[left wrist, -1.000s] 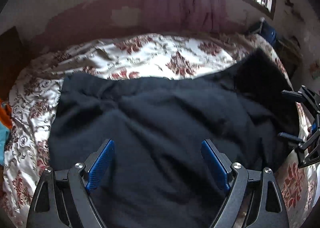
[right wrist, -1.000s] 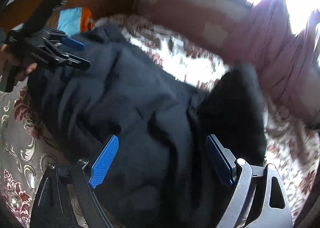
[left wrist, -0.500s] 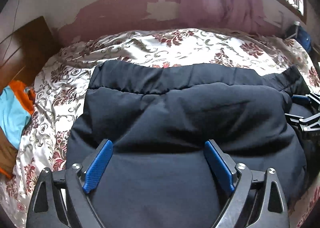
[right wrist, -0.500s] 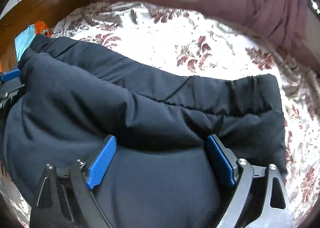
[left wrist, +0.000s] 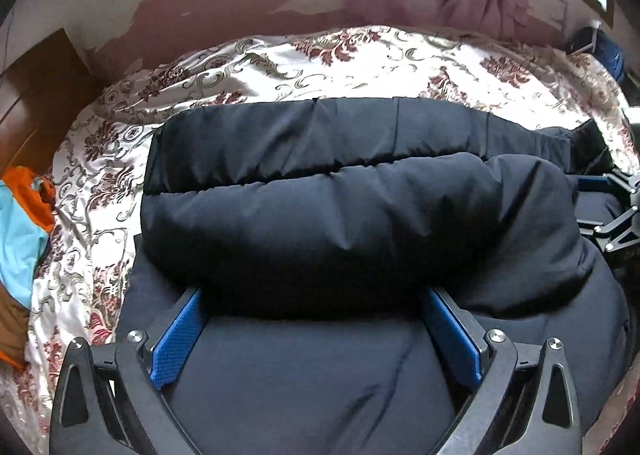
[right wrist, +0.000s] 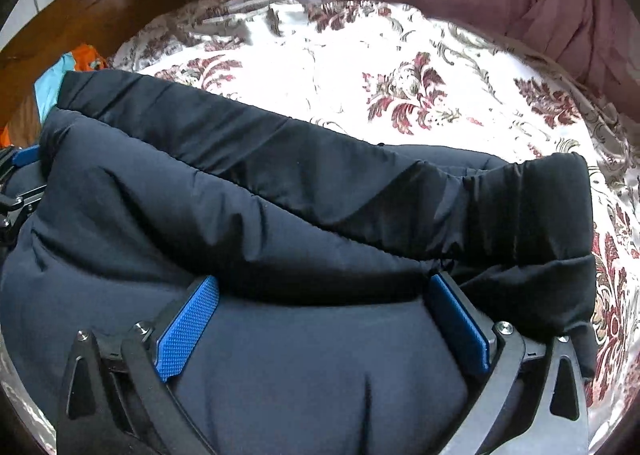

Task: Fold large clothes

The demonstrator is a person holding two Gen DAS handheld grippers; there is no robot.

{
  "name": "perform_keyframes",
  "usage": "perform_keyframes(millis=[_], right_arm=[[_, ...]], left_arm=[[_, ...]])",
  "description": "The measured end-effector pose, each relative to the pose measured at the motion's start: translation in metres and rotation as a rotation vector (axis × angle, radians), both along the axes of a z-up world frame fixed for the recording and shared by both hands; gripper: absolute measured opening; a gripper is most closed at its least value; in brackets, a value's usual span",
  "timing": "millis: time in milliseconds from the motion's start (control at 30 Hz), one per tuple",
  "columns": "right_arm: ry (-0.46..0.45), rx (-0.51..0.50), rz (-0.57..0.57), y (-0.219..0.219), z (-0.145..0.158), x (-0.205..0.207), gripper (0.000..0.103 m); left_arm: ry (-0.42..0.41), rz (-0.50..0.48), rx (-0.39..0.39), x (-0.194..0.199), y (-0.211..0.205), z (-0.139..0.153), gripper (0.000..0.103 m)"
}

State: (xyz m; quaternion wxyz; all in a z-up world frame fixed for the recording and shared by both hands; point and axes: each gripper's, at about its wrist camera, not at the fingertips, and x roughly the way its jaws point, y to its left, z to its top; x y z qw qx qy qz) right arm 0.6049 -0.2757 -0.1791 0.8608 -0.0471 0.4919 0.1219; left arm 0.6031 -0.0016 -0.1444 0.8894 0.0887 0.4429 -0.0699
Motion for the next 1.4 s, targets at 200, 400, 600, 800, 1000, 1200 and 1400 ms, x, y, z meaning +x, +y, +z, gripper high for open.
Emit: perform_keyframes(millis=[200,400,600,800,1000,1200,1400], right_arm=[[-0.065,0.01,-0.003,-0.002,0.004,-0.01,0.102],[-0.103,0.008,-0.01,-0.003,0.005,-0.017,0.102],[-0.114,-0.002,-0.013,-0.002,0.003,-0.019,0.102],[-0.124,-0.017,-0.014,-0.001,0.004,-0.02,0.102],[-0.138,-0.031,-0.016,0.0,0.004,-0.023,0.102],[-0.232,-0.165,-0.041,0.015,0.008,-0.04,0.102],[-0.4,-0.407,-0.061,0.044,0.012,-0.068,0.102]], left_arm=[[-0.029,-0.011,-0.073,-0.008,0.01,-0.001,0.103],[-0.061,-0.012,-0.083,-0.016,0.011,-0.003,0.103],[-0.068,-0.013,-0.085,-0.017,0.011,-0.003,0.103],[-0.071,-0.014,-0.085,-0.018,0.011,-0.003,0.103],[-0.087,-0.018,-0.086,-0.019,0.011,-0.003,0.103],[-0.128,-0.025,-0.085,-0.026,0.011,-0.005,0.103],[-0.211,-0.021,-0.072,-0.042,0.008,-0.008,0.103]])
